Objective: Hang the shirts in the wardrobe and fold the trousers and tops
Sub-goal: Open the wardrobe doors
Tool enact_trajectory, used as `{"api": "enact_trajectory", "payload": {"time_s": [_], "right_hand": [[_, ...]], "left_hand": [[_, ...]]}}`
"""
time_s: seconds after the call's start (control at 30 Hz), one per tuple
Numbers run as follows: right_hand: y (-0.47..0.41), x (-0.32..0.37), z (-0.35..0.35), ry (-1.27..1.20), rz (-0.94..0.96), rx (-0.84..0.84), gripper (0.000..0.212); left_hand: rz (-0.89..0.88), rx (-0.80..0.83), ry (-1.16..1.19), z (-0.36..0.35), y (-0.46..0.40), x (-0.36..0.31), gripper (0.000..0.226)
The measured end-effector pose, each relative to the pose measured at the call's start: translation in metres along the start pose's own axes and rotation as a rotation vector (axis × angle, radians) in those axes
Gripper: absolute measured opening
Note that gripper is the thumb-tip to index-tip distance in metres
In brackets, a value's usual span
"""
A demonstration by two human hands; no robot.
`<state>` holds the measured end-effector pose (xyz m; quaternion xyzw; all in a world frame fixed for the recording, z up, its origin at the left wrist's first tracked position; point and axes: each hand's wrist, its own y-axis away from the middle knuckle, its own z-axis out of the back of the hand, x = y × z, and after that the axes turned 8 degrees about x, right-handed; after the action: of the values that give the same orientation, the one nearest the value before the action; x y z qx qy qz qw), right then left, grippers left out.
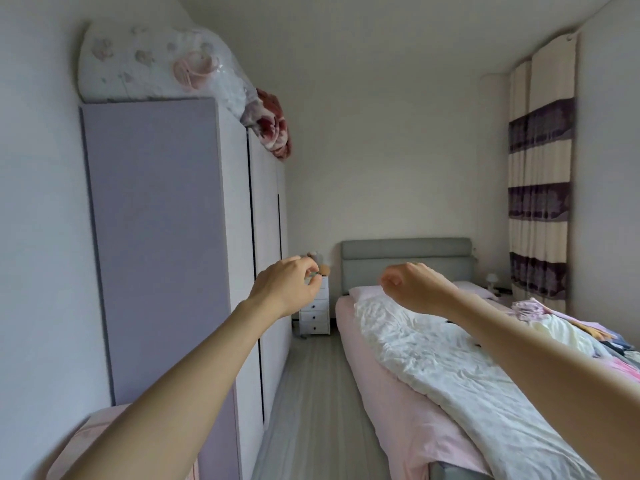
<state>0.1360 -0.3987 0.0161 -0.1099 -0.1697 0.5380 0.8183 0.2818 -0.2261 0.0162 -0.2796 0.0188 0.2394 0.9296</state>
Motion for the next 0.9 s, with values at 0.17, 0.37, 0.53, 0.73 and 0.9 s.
{"api": "enact_trajectory", "payload": {"time_s": [0.17, 0.37, 0.53, 0.73, 0.9], "right_hand": [[-0.104, -0.064, -0.065, -0.087, -0.007, -0.073, 0.023], [-0.231, -0.151, -0.181, -0.272, 0.005, -0.060, 0.031], [-0.341, -0.220, -0.272, -0.455, -0.045, 0.086, 0.031], [-0.472, -0.253, -0.381, -0.619, -0.102, 0.258, 0.026], [-0.592, -0.254, -0.481, -0.686, -0.049, 0.354, 0.026]], "left_hand": [[0.023, 0.011, 0.132, -0.098, -0.099, 0.035, 0.026], [0.130, 0.032, 0.355, -0.244, -0.218, 0.080, 0.025], [0.283, 0.074, 0.458, -0.348, -0.303, 0.129, 0.024], [0.522, 0.046, 0.489, -0.423, -0.378, 0.230, 0.019], [0.639, -0.034, 0.452, -0.493, -0.449, 0.333, 0.019]]}}
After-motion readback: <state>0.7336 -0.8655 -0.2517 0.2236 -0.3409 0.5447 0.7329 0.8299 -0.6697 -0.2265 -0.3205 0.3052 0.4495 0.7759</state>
